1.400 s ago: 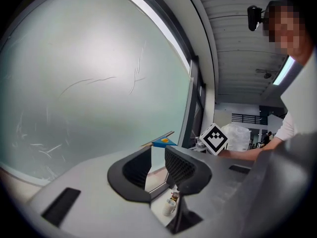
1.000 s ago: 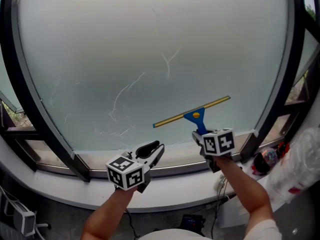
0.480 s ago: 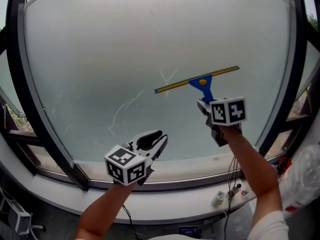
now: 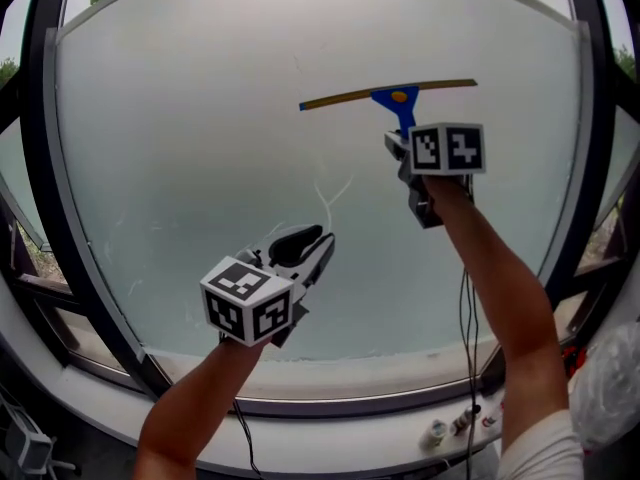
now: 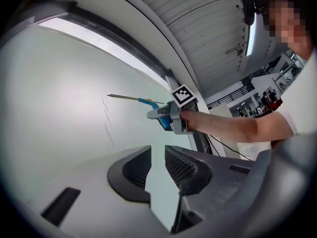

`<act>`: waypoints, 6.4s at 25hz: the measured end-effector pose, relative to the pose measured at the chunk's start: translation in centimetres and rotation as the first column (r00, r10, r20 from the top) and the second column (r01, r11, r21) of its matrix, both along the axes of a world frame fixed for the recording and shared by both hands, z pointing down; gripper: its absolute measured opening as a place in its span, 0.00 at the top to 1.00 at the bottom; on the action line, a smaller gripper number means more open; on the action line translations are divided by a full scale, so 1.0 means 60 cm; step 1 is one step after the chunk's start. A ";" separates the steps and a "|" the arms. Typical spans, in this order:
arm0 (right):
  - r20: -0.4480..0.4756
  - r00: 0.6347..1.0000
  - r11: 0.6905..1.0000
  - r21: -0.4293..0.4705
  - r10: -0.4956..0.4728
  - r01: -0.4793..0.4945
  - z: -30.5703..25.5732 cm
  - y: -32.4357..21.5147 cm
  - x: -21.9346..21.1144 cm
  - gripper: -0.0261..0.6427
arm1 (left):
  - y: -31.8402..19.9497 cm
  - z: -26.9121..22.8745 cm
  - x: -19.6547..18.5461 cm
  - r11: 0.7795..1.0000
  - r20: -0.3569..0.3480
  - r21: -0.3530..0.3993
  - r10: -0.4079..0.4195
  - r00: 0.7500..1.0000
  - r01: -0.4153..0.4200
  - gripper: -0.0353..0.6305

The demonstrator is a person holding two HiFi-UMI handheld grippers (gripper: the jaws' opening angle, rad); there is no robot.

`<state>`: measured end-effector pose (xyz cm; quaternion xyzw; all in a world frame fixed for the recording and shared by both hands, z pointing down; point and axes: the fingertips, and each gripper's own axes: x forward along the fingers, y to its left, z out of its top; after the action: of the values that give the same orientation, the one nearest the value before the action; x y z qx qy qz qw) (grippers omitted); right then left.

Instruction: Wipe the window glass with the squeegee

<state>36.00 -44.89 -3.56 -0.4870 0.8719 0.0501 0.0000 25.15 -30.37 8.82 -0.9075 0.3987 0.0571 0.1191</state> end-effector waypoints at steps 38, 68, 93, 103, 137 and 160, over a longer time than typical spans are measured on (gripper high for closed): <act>0.098 0.995 1.000 0.015 0.016 -0.018 -0.274 -0.121 0.012 0.83 | -0.052 -0.068 0.024 0.998 0.064 0.041 -0.040 0.997 0.037 0.79; 0.089 0.994 0.995 -0.077 0.063 -0.056 -0.141 -0.126 0.033 0.83 | -0.044 0.012 0.049 0.997 0.026 -0.068 0.045 0.999 -0.043 0.79; 0.049 0.996 0.985 -0.157 0.080 -0.072 -0.011 -0.113 0.051 0.83 | -0.018 0.072 0.065 0.989 0.021 -0.134 0.059 0.998 -0.056 0.79; 0.053 0.995 0.978 -0.194 0.083 -0.071 0.038 -0.109 0.052 0.83 | -0.011 0.103 0.068 0.984 0.010 -0.169 0.060 0.998 -0.058 0.79; -0.016 0.995 0.946 -0.310 0.095 -0.095 0.227 -0.108 0.058 0.83 | -0.009 0.193 0.061 0.958 -0.025 -0.281 0.046 0.999 -0.051 0.79; -0.028 0.996 0.911 -0.403 0.083 -0.087 0.355 -0.097 0.058 0.83 | -0.004 0.255 0.056 0.936 -0.056 -0.349 0.039 0.998 -0.056 0.79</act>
<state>39.50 -50.69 17.72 -0.5136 0.8415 -0.1285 -0.1075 28.54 -30.61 24.12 -0.9220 0.3832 0.0102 -0.0553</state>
